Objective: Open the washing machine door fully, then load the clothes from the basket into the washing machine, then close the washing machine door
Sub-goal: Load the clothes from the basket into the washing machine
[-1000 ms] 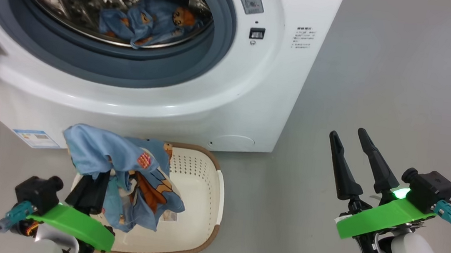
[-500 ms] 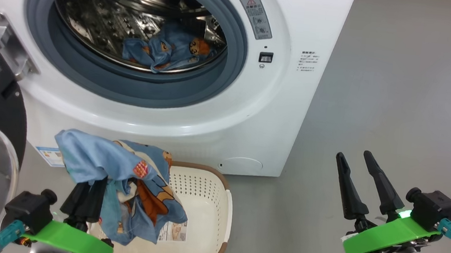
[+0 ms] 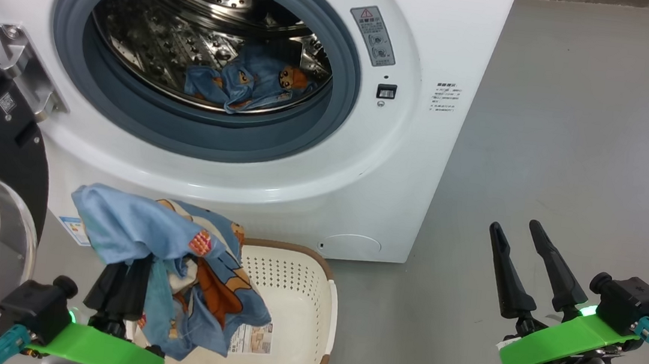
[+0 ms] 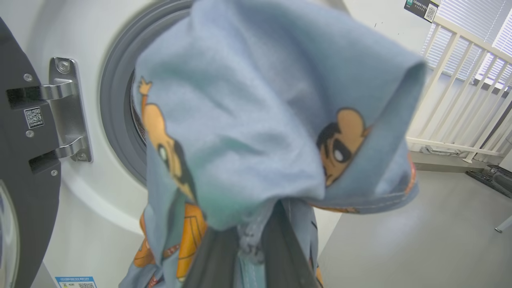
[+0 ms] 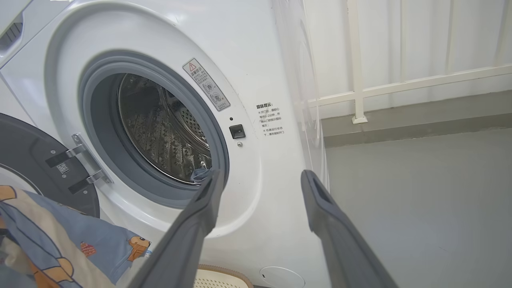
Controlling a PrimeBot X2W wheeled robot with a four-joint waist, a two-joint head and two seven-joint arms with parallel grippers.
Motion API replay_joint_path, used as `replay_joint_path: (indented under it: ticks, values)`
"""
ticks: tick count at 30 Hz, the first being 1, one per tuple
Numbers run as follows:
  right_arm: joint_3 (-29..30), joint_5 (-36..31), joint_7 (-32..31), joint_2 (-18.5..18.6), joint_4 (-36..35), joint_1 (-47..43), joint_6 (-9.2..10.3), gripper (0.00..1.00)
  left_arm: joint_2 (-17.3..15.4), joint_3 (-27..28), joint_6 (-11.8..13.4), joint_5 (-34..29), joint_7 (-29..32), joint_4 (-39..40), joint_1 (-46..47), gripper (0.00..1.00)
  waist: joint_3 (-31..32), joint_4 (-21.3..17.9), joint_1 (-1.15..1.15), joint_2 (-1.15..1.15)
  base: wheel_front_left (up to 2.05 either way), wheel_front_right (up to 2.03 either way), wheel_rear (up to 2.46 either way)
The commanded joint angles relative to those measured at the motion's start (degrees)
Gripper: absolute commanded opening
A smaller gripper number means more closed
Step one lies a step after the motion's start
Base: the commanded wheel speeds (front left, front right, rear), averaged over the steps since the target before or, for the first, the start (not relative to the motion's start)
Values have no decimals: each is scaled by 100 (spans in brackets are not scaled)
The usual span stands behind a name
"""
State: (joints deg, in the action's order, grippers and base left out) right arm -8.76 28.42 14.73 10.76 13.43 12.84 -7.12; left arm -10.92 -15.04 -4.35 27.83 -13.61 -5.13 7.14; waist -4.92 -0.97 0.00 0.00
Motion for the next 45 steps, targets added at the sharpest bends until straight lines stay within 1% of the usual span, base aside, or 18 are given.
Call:
replay_joint_path:
  ticks: [1, 7, 15, 22, 28, 29, 34, 37, 40, 45]
  values:
    - [-127, 35, 27, 38, -156, -57, -36, 100, -140, 216, 59, 28, 9, 200, 51, 0, -8, 0, 0, 0, 0, 0, 0]
    - [-146, 43, 27, 41, -146, -43, -36, 100, -149, 210, 91, 62, 30, 262, 31, 0, -31, -6, 0, 0, 0, 0, 0]
    - [-152, 33, 27, 37, -155, -10, -36, 100, -148, 217, 64, 180, 66, 247, 167, 0, -97, -10, 0, 0, 0, 0, 0]
    - [-162, 10, 27, 2, -194, 47, -36, 100, -212, 222, 12, 193, 131, 238, 639, 0, -266, -55, 0, 0, 0, 0, 0]
    - [-182, -19, 27, -105, -258, 172, -36, 100, -284, 359, -76, 301, 102, 13, 1420, 0, -617, -193, 0, 0, 0, 0, 0]
    - [-178, -33, 27, -142, -292, 233, -36, 100, -309, 388, -107, 345, 105, -100, 1719, 0, -777, -243, 0, 0, 0, 0, 0]
    - [-183, -70, 27, -223, -341, 413, -36, 100, -394, 374, -183, 359, 106, -556, 2598, 0, -1217, -388, 0, 0, 0, 0, 0]
    - [-197, -98, 27, -266, -354, 495, -36, 100, -385, 348, -216, 315, 37, -886, 3136, 0, -1448, -488, 0, 0, 0, 0, 0]
    - [-241, -126, 27, -303, -382, 584, -36, 100, -341, 330, -246, 356, -12, -1369, 3583, 0, -1674, -603, 0, 0, 0, 0, 0]
    - [-267, -168, 27, -369, -459, 757, -36, 100, -375, 242, -287, 380, -70, -2313, 4262, 0, -2085, -831, 0, 0, 0, 0, 0]
